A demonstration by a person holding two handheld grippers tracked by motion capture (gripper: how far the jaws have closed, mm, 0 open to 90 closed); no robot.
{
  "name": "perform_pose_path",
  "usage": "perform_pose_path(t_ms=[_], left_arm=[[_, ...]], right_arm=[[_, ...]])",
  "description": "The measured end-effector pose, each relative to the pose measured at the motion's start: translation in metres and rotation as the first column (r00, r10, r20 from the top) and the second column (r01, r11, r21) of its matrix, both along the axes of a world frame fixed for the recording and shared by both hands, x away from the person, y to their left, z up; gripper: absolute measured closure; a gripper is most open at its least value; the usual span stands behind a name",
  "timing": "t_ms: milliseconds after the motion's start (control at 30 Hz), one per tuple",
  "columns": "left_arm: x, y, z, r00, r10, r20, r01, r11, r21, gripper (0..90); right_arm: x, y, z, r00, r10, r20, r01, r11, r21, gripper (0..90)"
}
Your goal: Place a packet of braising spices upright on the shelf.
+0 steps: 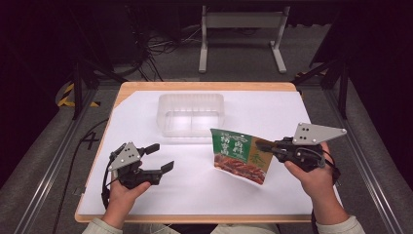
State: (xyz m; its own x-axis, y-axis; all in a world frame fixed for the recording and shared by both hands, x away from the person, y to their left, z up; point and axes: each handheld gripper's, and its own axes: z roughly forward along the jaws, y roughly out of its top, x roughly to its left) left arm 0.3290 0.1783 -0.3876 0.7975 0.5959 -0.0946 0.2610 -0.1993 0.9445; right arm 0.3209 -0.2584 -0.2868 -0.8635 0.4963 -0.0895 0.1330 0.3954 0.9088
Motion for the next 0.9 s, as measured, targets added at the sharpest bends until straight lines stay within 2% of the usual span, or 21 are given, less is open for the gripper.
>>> perform_pose_path(t_ms=[133,333,467,633,767,900], left_arm=[[0.003,-0.012,0.003,0.9997,-0.024,0.006,0.024,0.9997,-0.002,21.7],[0.007,-0.027,0.008,0.9984,-0.055,0.01,0.056,0.9982,-0.023,21.5],[0.007,-0.037,0.009,0.9963,-0.085,0.012,0.085,0.9954,-0.043,20.3],[0.008,-0.046,0.009,0.9944,-0.105,-0.007,0.104,0.9916,-0.077,20.8],[0.011,-0.052,0.008,0.9907,-0.135,-0.016,0.133,0.9855,-0.105,22.6],[0.012,-0.059,0.008,0.9869,-0.162,-0.003,0.16,0.9815,-0.105,26.0]], right_arm=[[0.0,0.008,0.005,0.9997,0.01,0.024,-0.01,1.0,0.011,90.0],[0.002,0.02,0.008,0.9987,0.041,0.03,-0.042,0.999,0.032,90.0],[0.002,0.031,0.009,0.9972,0.066,0.035,-0.067,0.997,0.045,90.0],[0.0,0.043,0.007,0.9952,0.089,0.039,-0.092,0.994,0.065,90.0],[0.0,0.049,0.005,0.9938,0.102,0.043,-0.106,0.991,0.077,90.0],[0.001,0.054,0.002,0.9927,0.114,0.038,-0.117,0.989,0.086,90.0]])
